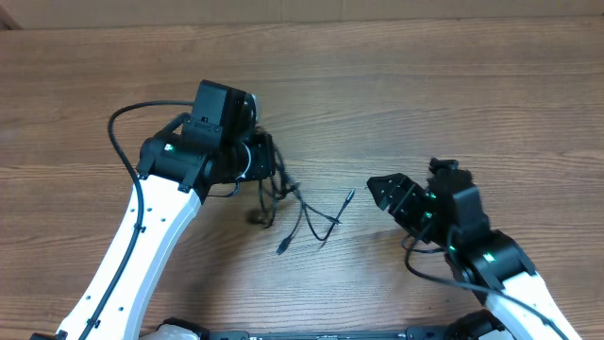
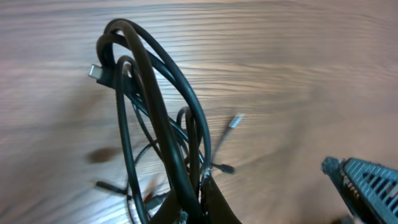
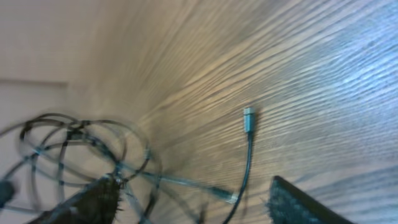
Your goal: Untangle cables
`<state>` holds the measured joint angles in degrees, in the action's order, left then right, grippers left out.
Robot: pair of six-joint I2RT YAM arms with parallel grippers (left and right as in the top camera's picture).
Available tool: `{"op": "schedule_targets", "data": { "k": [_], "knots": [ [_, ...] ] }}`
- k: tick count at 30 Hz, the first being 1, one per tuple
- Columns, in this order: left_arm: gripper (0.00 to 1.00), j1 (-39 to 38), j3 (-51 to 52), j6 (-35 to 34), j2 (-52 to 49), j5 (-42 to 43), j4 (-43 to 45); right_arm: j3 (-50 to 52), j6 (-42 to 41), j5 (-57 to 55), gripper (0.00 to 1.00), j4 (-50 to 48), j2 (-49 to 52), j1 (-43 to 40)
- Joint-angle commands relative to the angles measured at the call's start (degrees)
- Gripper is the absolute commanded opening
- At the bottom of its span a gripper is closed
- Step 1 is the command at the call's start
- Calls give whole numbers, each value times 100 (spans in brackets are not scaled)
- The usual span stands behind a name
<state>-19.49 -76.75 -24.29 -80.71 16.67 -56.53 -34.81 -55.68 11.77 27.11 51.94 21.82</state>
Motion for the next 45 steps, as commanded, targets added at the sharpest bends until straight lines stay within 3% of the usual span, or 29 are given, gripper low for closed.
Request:
{"op": "schedule_targets", "data": {
  "k": [1, 3, 8, 11, 14, 17, 19, 22, 28, 30, 39, 42, 45],
  "knots": [
    [4, -166, -116, 1060, -33, 1290, 197, 22, 221, 345, 78, 94, -616, -55],
    [6, -282, -116, 1185, -52, 1318, 280, 22, 221, 542, 78, 138, -1036, -55],
    [28, -433, -116, 984, -151, 673, 214, 22, 238, 1161, 78, 258, -1731, -52],
    [67, -461, -114, 610, -299, 160, 39, 22, 398, 1421, 78, 474, -1862, -52],
    [90, -459, -114, 151, -509, -302, -234, 22, 479, 1493, 78, 785, -1858, -52],
    [96, -459, -114, -424, -793, -555, -564, 22, 479, 1572, 78, 997, -1858, -52],
    [94, -466, -114, -656, -1001, -498, -708, 22, 479, 1735, 78, 1008, -1858, -52],
    [77, -535, -114, -704, -1331, -317, -772, 22, 476, 1871, 78, 1005, -1858, -52],
    [26, -826, -114, -944, -1947, -264, -789, 22, 476, 2310, 78, 1008, -1858, -52],
    [4, -920, -114, -938, -2118, -271, -837, 22, 476, 2498, 78, 1008, -1858, -52],
    [4, -581, -118, -1578, -1725, -1980, -2039, 24, 501, 2717, 77, 1145, -1858, -52],
    [4, -389, -120, -1104, -1189, -1475, -1943, 24, 501, 2490, 77, 1139, -1856, -52],
    [4, -363, -120, 136, -516, -61, -1370, 24, 520, 2430, 77, 1043, -1856, -52]
  ]
}}
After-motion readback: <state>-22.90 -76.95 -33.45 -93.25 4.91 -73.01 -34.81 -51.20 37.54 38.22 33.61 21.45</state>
